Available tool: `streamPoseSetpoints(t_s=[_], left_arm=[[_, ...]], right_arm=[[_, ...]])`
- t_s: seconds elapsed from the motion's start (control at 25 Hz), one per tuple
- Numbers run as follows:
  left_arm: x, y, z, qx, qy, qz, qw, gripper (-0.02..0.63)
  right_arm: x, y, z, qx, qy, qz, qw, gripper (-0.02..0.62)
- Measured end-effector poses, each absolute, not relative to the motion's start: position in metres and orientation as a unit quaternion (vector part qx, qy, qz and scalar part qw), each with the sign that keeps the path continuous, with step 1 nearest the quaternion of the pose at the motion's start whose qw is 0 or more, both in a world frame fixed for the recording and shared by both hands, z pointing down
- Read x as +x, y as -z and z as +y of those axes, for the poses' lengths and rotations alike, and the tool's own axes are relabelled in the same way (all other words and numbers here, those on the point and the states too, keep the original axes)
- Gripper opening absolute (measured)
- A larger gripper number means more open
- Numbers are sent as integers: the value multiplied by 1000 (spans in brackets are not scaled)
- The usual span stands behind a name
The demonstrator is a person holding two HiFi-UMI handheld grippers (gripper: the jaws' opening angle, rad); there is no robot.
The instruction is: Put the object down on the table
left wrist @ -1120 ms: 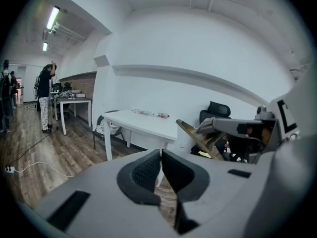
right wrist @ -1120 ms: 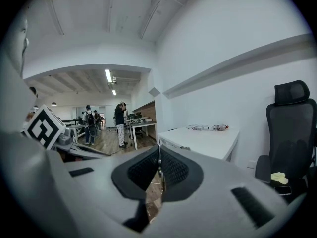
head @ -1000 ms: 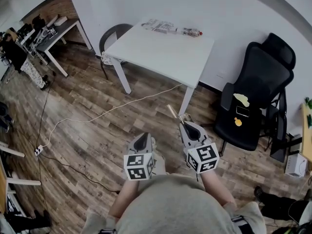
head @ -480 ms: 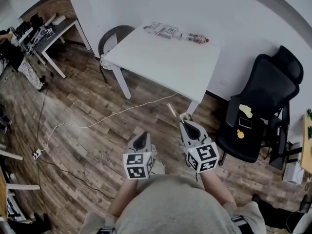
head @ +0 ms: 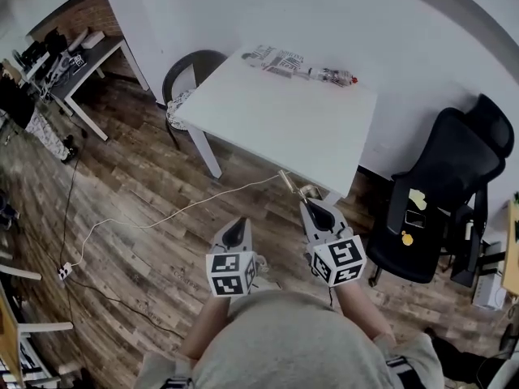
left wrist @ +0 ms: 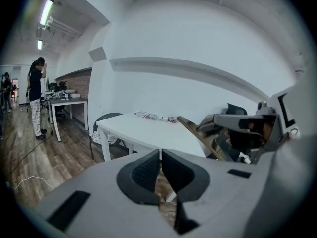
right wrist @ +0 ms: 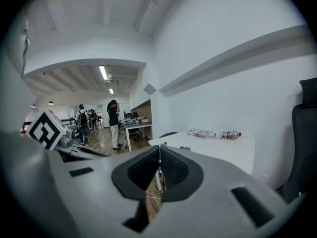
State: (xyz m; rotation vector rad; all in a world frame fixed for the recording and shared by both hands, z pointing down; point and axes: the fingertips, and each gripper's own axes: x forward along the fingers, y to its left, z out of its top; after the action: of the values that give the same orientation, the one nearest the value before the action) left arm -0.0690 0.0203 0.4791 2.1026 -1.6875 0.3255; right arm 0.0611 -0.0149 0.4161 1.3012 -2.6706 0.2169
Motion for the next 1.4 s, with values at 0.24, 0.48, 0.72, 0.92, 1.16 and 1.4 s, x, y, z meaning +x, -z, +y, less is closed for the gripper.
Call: streamPoseSetpoints(t_s=[0.24,0.48,0.72,0.92,1.16,1.4], left_arm=[[-94,-478,-25,759,-111,-606,211,15],[-111,-479,-64,762,-112,-600,214,15],[-128,-484,-97,765,-115,-596,215,15],[-139,-490,-123,768,-117,-592,215,15],[-147,-495,-145,770,-122,-588,218,15],[-153,-501,-156,768,-125,-586,226,15]], right_arm=[[39,-411,-58,444,-66,-890,79,11],[22,-411,-96,450,-67,-887,81,10],[7,-418,-131,457,-69,-883,82,11],[-2,-423,-157,464,-70,-879,83,10],[-9,-430,-185,471,-72,-875,87,11],[-11,-438,-202,480,-75,-869,94,10]])
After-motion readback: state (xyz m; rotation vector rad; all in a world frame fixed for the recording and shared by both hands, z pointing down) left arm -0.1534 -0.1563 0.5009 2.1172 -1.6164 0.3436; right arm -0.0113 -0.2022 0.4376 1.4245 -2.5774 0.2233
